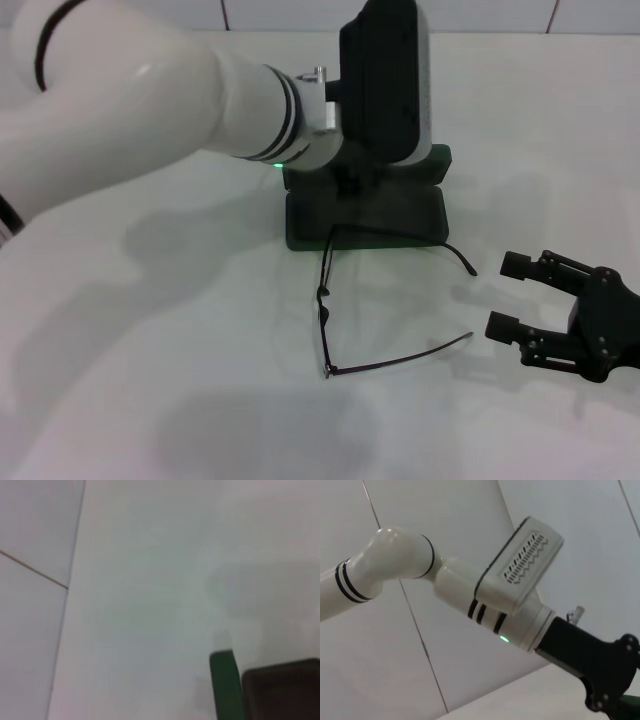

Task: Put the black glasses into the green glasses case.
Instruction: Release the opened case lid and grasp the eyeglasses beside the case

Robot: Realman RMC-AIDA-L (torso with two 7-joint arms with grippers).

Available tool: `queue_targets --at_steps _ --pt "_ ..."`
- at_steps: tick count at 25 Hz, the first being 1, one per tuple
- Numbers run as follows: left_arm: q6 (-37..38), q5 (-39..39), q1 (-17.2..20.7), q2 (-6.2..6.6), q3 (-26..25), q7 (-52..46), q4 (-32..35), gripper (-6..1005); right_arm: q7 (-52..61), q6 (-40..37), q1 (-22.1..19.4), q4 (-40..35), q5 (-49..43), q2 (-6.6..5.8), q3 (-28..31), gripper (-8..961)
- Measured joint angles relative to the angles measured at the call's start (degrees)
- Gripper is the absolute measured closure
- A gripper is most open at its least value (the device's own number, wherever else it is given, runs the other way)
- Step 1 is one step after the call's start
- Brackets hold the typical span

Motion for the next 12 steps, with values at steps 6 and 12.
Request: queue_targets --at_steps 6,12 --pt "1.7 -0.2 4.2 0.12 -2.5 -1.4 9.9 608 4.2 0.0 2.1 -3.0 -0.7 -0.43 0.0 138" --pt "1.6 -9.8 11.7 0.26 -9.2 -6.5 21.6 611 23.2 1.5 7.5 -12.9 -9.9 -0.35 -0.3 145"
